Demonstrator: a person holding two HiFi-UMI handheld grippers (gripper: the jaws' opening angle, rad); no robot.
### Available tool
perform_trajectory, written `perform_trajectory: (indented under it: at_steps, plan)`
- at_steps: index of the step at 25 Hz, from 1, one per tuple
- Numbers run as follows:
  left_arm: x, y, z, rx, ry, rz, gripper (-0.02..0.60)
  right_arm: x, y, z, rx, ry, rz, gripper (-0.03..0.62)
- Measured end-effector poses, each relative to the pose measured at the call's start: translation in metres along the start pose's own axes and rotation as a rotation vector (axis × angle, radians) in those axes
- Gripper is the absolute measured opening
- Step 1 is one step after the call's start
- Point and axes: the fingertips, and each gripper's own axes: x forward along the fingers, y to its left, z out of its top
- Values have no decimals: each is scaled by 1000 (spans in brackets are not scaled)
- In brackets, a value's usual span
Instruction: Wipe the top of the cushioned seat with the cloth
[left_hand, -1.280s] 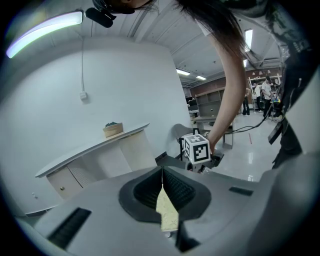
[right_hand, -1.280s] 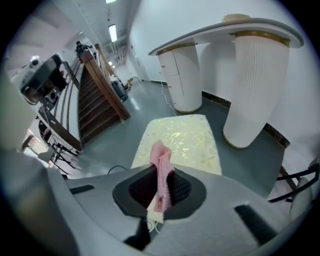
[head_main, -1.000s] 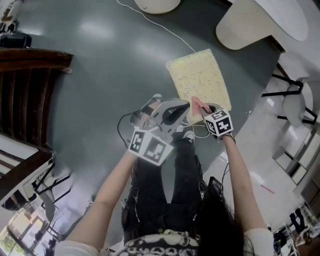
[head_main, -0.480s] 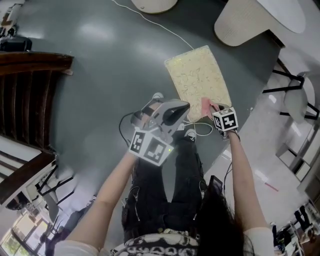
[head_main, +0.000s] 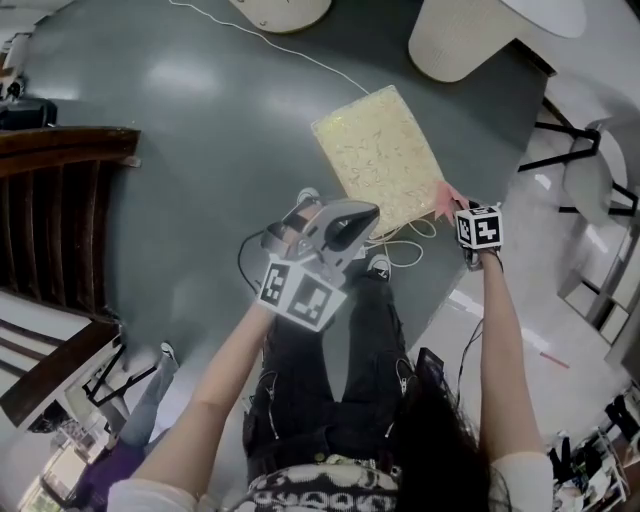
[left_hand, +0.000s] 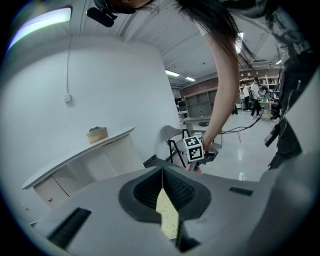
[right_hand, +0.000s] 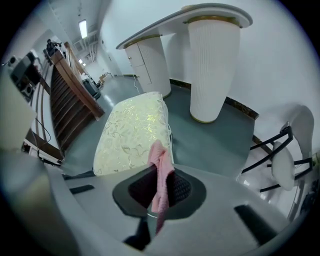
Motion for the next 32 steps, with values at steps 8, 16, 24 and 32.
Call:
perform_trajectory:
  at_steps: [8, 16, 24, 32]
  plan:
    - [10, -6, 29, 30, -22, -9, 8, -43, 10, 16, 17, -98, 29, 8]
    - [2, -32, 83, 57, -31, 28, 8, -144, 27, 22, 22, -269, 84, 8]
    - [-42, -66, 161, 11, -13, 112, 8, -260, 69, 10, 23, -391, 158, 8]
    - [-83, -92, 217, 13, -6, 118, 8, -341, 113, 11, 62, -517, 218, 8]
